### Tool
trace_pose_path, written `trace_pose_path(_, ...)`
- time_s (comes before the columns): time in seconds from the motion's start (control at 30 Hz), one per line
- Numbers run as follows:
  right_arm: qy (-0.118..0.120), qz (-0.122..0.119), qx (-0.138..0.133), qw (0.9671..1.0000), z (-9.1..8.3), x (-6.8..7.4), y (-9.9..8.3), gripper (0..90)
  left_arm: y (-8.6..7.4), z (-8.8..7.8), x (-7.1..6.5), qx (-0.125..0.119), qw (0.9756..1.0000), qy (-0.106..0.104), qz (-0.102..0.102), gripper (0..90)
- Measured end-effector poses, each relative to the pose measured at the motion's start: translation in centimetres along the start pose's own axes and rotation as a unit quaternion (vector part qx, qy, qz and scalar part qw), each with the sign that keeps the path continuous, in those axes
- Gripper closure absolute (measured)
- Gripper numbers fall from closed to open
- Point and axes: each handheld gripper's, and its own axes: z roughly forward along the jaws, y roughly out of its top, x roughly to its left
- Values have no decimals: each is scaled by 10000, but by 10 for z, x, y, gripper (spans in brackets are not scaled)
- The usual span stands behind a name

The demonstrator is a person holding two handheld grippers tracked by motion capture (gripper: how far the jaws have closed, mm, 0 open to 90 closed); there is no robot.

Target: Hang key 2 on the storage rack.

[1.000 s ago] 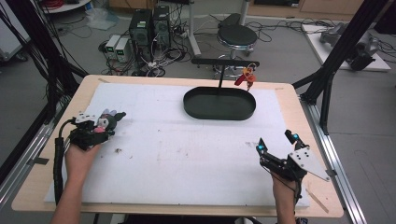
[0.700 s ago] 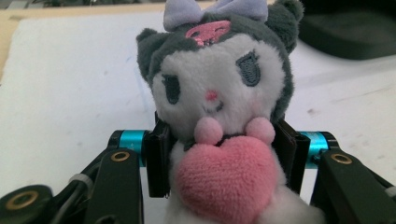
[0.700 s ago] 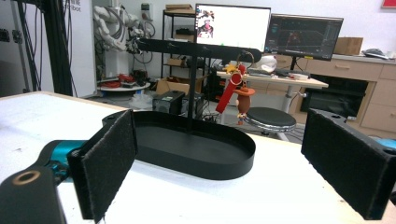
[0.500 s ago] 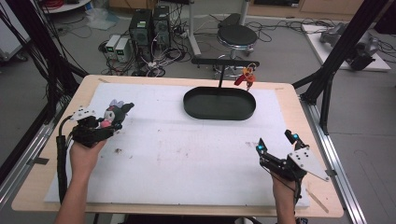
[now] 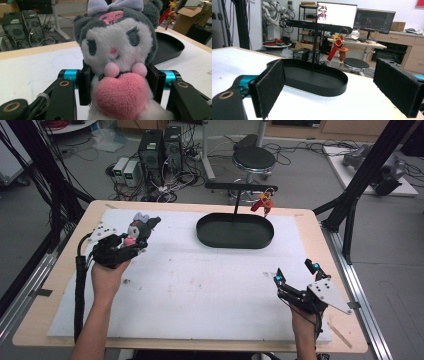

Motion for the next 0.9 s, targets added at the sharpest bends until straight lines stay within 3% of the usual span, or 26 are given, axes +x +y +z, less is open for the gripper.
trace_pose_path(0.33, 65, -62, -7, 10000, 2, 3, -1, 98, 18, 22, -30, -235, 9995, -172, 139, 496)
trace_pose_path(0.73, 105, 41, -14, 9999, 1, 4, -1, 98, 36, 50, -61, -462, 9980, -150, 403, 496)
trace_pose_path(0.9, 181, 12, -2, 9998, 3, 8, -2, 98, 40, 65, -73, -441, 9976, -145, 515, 496)
